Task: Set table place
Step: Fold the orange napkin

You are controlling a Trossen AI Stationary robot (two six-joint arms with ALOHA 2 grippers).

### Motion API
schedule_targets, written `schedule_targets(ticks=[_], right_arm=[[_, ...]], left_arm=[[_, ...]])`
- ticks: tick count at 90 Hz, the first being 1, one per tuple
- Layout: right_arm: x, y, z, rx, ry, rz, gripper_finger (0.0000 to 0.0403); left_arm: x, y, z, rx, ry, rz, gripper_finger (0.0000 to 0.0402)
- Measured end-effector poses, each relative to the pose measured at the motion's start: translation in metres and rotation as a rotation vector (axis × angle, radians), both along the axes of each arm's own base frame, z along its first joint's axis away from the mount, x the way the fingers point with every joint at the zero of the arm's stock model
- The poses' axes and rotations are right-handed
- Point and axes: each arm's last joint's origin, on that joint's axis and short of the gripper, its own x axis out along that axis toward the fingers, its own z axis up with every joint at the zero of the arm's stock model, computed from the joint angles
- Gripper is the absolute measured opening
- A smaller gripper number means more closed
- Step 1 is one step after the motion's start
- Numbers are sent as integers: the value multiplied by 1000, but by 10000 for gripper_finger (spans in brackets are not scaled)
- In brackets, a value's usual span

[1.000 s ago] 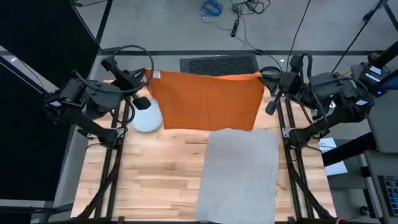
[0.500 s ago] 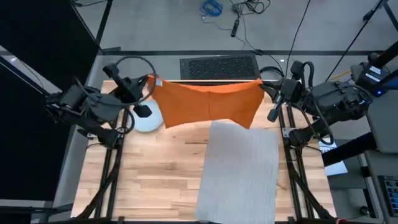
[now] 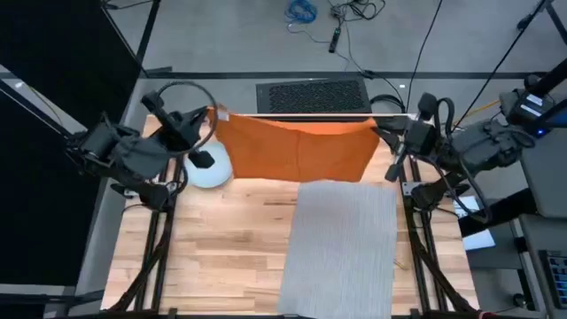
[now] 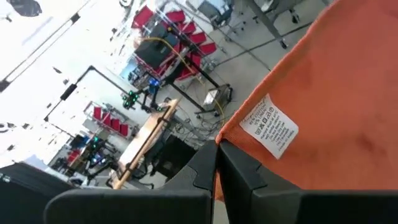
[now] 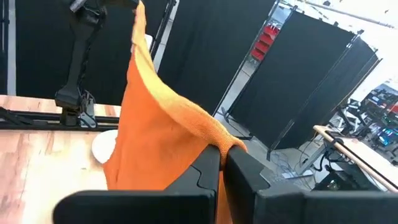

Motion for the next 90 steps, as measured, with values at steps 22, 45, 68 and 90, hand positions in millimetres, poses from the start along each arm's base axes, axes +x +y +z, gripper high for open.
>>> schedule_targets(ticks=[22, 45, 68, 90], right_arm=[[1, 23, -6, -52, 8, -42, 0], [-12, 44, -16, -92, -7, -73, 0], [-17, 47, -27, -57, -15, -76, 0], [-7, 58, -32, -60, 8, -50, 0]], left_arm=[[4, -22, -7, 91, 17, 26, 0], [-2, -25, -20, 100, 21, 28, 0], [1, -24, -37, 9, 75, -12, 0], [3, -35, -41, 28, 113, -61, 0]])
